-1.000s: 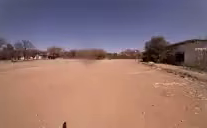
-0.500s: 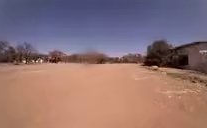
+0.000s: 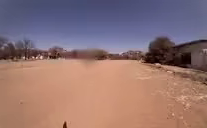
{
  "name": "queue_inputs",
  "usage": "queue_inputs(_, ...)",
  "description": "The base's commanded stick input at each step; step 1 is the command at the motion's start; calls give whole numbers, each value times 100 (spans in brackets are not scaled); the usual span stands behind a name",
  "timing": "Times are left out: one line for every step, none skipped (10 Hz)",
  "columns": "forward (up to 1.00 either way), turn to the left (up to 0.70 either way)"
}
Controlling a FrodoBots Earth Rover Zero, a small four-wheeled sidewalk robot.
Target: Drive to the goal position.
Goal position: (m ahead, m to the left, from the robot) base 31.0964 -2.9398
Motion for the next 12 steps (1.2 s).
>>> queue_inputs(100, 0)
queue_inputs(100, 0)
queue_inputs(100, 0)
queue_inputs(100, 0)
queue_inputs(100, 0)
queue_inputs(100, 0)
queue_inputs(100, 0)
queue_inputs(100, 0)
queue_inputs(100, 0)
queue_inputs(100, 0)
queue_inputs(100, 0)
queue_inputs(100, 0)
